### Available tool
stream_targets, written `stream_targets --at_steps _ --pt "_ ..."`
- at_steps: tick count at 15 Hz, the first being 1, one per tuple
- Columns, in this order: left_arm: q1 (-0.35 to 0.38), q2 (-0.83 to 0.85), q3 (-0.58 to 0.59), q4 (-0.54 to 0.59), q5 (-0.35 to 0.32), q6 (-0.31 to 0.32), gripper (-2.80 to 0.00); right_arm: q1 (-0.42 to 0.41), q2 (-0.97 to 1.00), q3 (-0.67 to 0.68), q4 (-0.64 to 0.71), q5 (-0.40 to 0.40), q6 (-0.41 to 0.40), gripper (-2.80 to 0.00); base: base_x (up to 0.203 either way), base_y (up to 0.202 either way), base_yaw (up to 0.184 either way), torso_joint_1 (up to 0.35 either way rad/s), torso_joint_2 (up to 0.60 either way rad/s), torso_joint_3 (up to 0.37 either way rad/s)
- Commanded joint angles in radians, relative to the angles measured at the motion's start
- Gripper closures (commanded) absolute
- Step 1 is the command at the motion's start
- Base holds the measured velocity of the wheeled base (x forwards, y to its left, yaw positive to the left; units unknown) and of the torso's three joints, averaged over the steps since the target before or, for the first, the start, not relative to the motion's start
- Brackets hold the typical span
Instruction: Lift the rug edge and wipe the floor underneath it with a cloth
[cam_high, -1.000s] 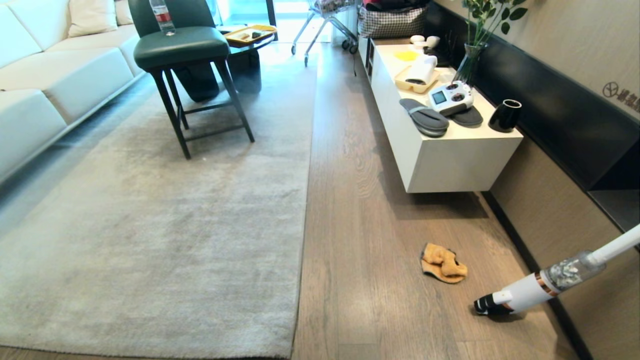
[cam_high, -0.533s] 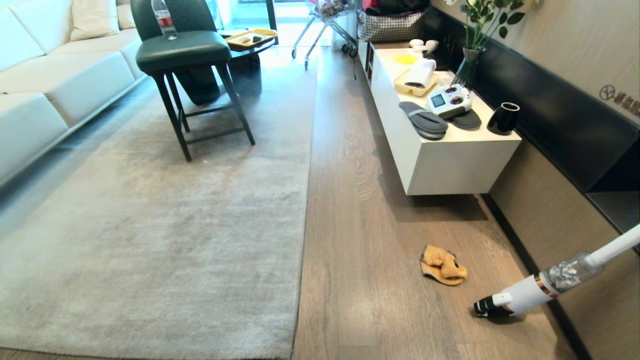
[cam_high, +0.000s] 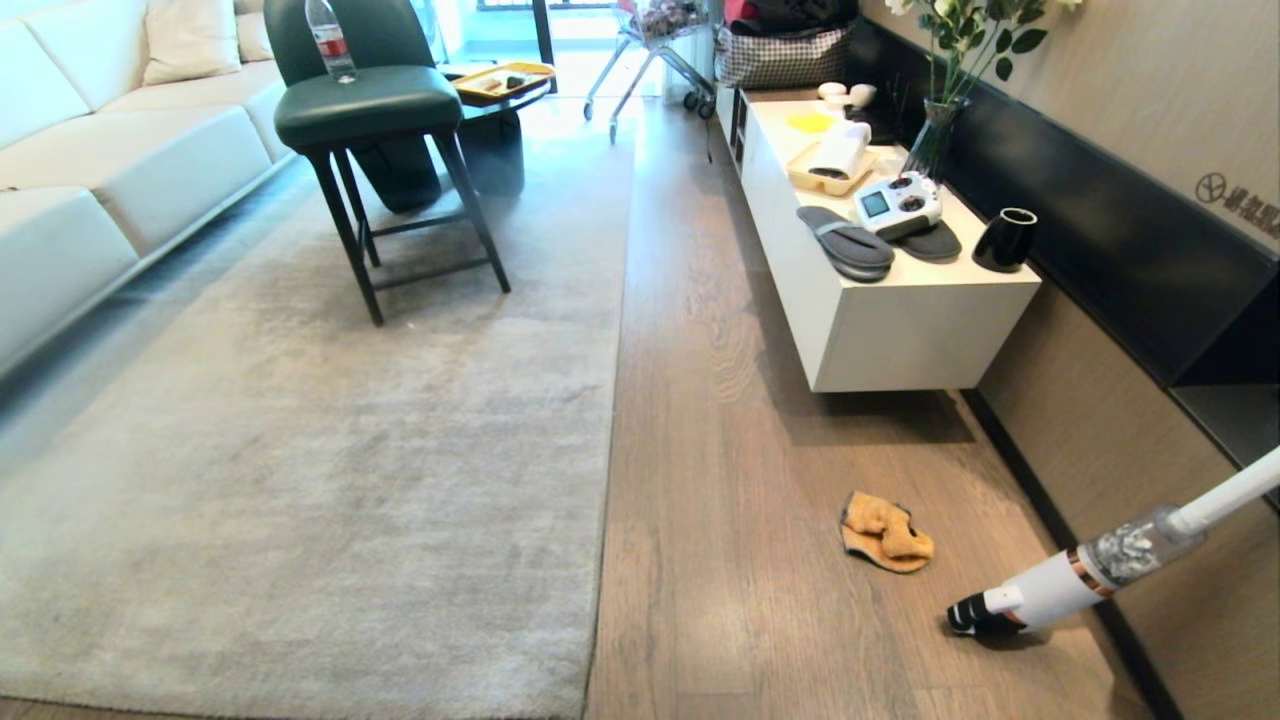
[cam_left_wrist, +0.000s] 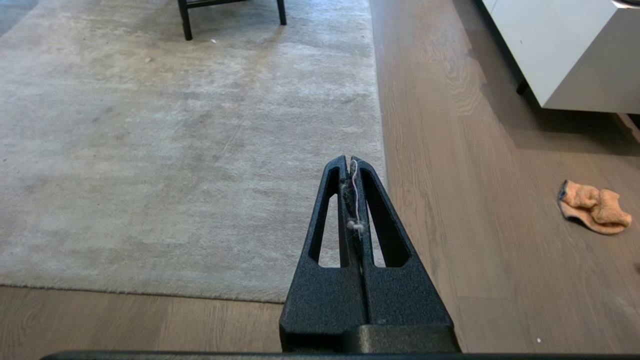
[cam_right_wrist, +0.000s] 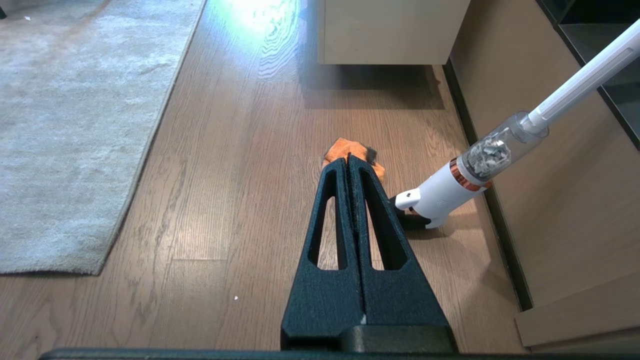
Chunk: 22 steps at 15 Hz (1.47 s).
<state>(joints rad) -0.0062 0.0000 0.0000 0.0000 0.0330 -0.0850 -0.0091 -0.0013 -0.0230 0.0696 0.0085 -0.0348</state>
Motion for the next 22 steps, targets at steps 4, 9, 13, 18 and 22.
stream_targets --at_steps 4,9,13,18,22 --pt "0.0 0.0 0.0 0.0 0.001 -0.001 0.0 0.0 0.001 0.0 -0.001 0.001 0.0 0.0 0.0 0.0 0.0 0.0 0.0 0.0" --pt "0.0 0.0 0.0 0.0 -0.001 -0.001 0.0 0.0 0.001 0.0 -0.001 0.001 0.0 0.0 0.0 0.0 0.0 0.0 0.0 0.0" --pt "0.0 0.0 0.0 0.0 0.0 -0.001 0.0 0.0 0.001 0.0 -0.001 0.001 -0.004 0.0 0.0 0.0 0.0 0.0 0.0 0.0" --pt "0.0 0.0 0.0 0.0 -0.001 -0.001 0.0 0.0 0.001 0.002 -0.001 0.001 -0.011 0.0 0.0 0.0 0.0 0.0 0.0 0.0" --pt "0.0 0.0 0.0 0.001 -0.001 -0.001 0.0 0.0 0.001 0.002 -0.001 0.001 -0.014 0.0 0.0 0.0 0.0 -0.039 -0.16 -0.201"
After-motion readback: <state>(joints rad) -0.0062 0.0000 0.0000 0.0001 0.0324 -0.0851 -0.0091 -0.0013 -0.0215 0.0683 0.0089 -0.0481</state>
